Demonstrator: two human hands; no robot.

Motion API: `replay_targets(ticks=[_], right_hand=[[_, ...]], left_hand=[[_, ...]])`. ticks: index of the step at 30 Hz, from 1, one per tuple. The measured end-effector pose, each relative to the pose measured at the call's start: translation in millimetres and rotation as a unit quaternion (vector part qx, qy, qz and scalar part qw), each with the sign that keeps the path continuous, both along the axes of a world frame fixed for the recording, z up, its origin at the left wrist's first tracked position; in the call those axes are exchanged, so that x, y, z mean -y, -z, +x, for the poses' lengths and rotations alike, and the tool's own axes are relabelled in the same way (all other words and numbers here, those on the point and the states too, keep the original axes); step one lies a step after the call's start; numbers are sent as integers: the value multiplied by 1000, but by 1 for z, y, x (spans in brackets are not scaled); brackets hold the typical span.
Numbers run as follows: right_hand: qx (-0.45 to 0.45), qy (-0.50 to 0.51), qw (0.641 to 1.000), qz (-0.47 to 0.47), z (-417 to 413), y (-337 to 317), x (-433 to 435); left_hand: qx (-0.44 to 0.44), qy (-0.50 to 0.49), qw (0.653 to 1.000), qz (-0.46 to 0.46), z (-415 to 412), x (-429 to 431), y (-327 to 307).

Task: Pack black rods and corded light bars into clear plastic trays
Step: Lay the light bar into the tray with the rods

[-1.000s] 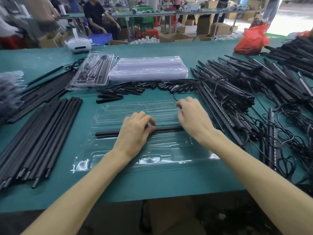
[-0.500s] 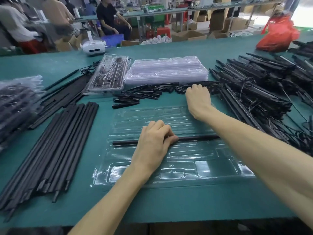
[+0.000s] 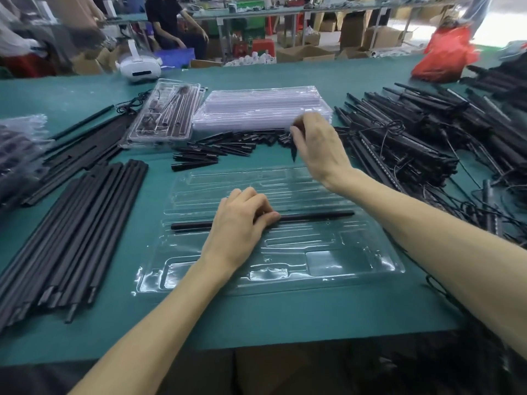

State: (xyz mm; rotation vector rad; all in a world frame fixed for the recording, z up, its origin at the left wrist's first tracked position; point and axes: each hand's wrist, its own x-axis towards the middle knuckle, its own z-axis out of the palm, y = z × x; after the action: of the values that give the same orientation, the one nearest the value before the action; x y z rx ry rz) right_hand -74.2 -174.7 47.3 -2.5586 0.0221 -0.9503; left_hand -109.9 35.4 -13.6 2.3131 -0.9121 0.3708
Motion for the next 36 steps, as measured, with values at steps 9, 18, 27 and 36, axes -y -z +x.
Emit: replay_targets(ticks=[9, 18, 27, 36], right_hand=[[-50, -91, 881, 461, -107, -4, -12], [-112, -74, 940, 315, -151, 28, -6], [-138, -67, 947, 282, -148, 40, 0], [-166, -58, 978, 112, -147, 39, 0]], left_hand=[[-11, 6, 1000, -11, 0, 1, -4], [-27, -9, 1000, -5, 9, 9, -8], [-20, -7, 1000, -10, 10, 7, -7], [-22, -7, 1000, -10, 9, 6, -6]])
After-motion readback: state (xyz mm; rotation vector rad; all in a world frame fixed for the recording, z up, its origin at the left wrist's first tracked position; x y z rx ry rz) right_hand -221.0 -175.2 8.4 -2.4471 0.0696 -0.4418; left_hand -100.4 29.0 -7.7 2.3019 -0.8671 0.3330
